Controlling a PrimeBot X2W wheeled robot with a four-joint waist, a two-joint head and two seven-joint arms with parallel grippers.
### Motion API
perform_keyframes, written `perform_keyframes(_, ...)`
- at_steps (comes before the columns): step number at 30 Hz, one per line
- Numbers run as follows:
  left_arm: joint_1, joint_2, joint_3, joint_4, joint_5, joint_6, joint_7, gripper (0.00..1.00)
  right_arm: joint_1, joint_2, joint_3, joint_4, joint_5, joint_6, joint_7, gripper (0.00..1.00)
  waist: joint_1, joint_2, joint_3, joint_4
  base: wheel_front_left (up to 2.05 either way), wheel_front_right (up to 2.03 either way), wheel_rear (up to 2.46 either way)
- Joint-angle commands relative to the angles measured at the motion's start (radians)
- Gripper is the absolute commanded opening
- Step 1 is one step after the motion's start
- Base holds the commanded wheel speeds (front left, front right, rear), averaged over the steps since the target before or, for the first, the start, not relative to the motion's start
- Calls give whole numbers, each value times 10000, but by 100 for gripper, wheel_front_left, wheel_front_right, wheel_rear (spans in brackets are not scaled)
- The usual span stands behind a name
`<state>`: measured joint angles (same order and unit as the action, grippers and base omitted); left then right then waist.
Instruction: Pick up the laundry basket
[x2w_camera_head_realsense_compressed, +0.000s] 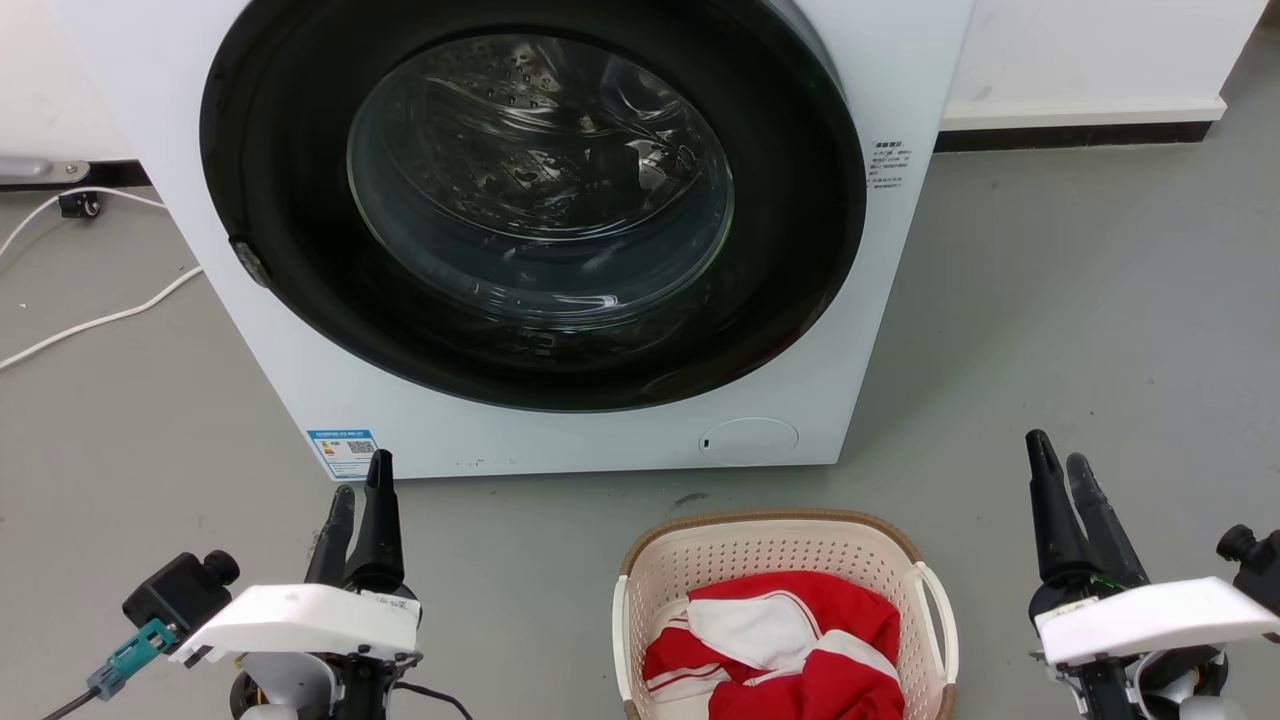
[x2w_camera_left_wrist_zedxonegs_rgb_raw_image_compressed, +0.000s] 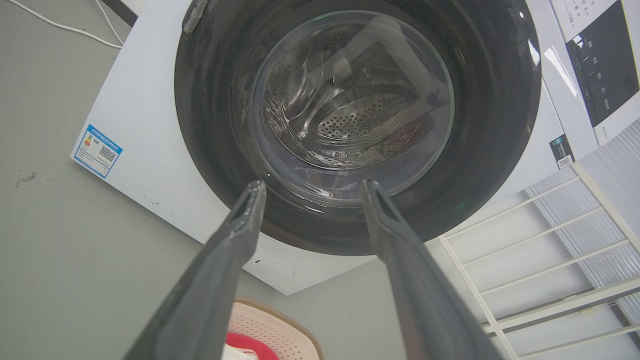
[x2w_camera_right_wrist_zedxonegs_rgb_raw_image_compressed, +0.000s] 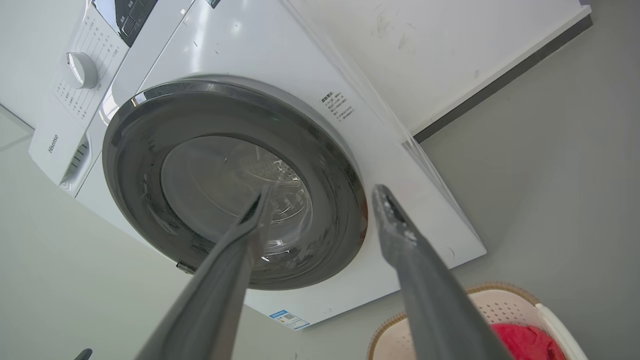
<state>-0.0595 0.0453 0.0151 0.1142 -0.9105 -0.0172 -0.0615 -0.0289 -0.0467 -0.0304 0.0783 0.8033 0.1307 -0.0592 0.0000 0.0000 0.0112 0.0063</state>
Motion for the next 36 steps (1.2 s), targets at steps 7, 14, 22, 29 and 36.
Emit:
perform_keyframes(7, 29, 43, -204, -336, 1312, 197, -301, 100, 107, -34, 113, -462, -1394, 1, -323, 100, 0, 0, -5, 30, 0, 0, 0)
perform_keyframes(14, 73, 46, -396, -448, 2380, 323, -516, 100, 198, -36, 164, -618, -2434, 1, -533, 100, 0, 0, -12, 38, 0, 0, 0)
perform_keyframes(22, 166, 49, -579, -508, 3457, 441, -748, 100, 287, -39, 215, -790, -3494, 1, -772, 100, 0, 0, -8, 22, 0, 0, 0)
perform_keyframes(29, 183, 50, -728, -540, 4281, 520, -938, 100, 360, -41, 247, -941, -4281, 1, -958, 100, 0, 0, 2, 26, 0, 0, 0)
perform_keyframes(36, 251, 51, -843, -521, 5015, 579, -1109, 100, 448, -44, 231, -1057, -4975, 1, -1126, 100, 0, 0, -14, 30, 0, 0, 0)
